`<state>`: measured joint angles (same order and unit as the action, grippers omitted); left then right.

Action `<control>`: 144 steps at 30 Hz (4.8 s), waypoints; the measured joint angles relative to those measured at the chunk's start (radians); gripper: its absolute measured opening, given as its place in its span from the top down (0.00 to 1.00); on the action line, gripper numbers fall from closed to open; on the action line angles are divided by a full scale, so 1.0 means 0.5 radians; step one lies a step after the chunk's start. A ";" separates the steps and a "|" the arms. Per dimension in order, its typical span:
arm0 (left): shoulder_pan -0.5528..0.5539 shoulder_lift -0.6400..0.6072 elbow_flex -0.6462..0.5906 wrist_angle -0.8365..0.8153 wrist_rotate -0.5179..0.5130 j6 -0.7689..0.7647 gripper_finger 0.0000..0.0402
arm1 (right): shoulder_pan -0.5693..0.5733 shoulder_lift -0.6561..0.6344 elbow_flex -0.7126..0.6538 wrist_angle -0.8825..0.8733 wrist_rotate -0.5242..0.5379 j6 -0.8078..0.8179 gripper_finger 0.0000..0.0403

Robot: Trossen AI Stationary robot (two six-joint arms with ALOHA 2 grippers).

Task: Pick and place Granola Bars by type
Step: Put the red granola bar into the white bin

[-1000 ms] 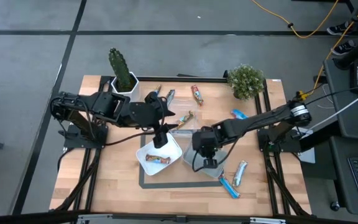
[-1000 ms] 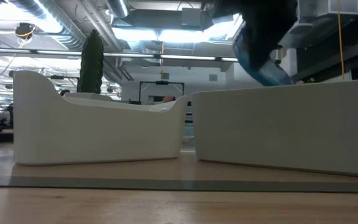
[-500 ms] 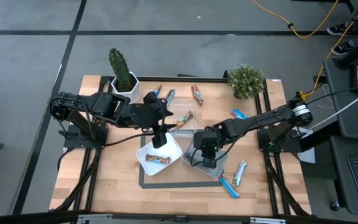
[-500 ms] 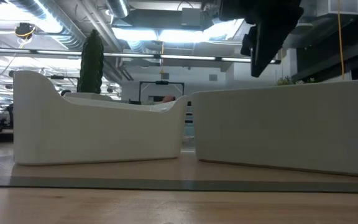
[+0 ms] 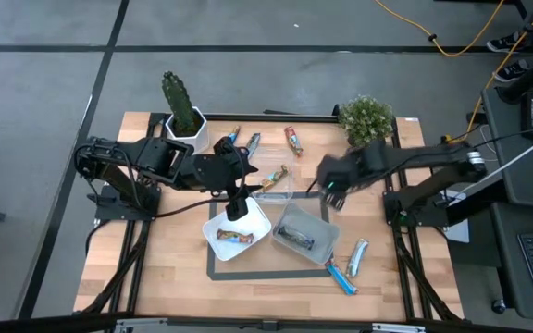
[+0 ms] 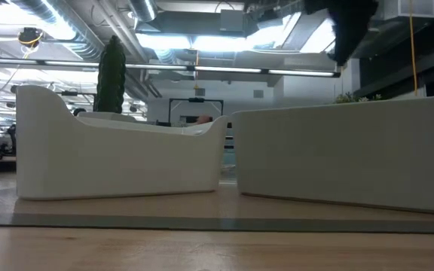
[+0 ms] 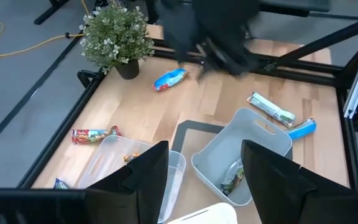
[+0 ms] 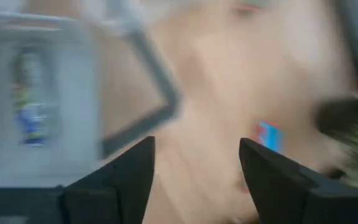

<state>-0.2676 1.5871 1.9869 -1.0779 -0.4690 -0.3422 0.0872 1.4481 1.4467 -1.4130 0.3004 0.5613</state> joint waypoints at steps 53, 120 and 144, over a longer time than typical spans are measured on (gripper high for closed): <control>0.211 0.000 0.000 -0.044 0.036 -0.187 0.52 | -1.480 -0.171 -1.527 1.155 -0.395 -0.465 0.28; -0.087 0.031 -0.002 0.133 -0.137 0.200 0.52 | -0.076 -0.304 -0.189 2.844 -1.038 -0.884 0.93; -0.081 0.098 -0.001 0.953 -0.282 0.853 0.36 | -0.073 -0.162 0.129 2.722 -0.951 -1.134 0.94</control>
<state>-0.3080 1.6360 1.9864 -0.6014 -0.6101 0.0842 0.0505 1.3670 1.5112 -0.0519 -0.1749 -0.0058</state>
